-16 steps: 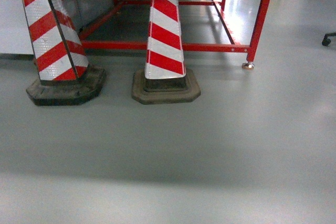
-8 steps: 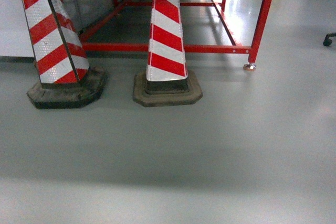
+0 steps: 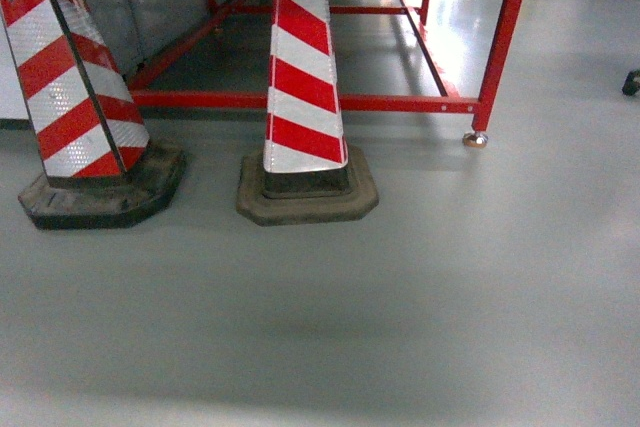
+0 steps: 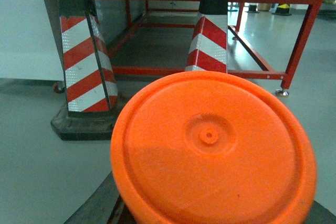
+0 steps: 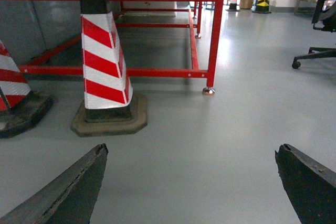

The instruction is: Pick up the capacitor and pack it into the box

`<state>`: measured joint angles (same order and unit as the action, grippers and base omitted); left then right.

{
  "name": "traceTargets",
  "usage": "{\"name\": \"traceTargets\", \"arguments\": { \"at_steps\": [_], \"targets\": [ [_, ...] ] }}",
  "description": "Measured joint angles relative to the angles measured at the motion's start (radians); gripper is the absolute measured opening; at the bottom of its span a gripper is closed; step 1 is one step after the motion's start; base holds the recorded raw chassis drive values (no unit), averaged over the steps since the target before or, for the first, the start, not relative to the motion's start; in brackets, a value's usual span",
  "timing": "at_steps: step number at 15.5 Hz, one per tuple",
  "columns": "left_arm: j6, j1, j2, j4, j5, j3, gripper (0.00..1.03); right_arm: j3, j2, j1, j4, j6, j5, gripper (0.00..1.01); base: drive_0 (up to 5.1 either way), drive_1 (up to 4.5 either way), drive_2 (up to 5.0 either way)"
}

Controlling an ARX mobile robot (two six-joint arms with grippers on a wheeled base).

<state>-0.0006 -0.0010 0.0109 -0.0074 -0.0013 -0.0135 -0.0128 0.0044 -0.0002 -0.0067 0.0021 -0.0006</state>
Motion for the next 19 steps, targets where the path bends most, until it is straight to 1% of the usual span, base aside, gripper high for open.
{"name": "traceTargets", "arguments": {
  "at_steps": [19],
  "targets": [
    [0.0,0.0,0.0,0.0,0.0,0.0,0.44,0.0,0.0,0.0,0.002,0.0,0.001,0.98,-4.9,2.42,2.4]
  ]
}}
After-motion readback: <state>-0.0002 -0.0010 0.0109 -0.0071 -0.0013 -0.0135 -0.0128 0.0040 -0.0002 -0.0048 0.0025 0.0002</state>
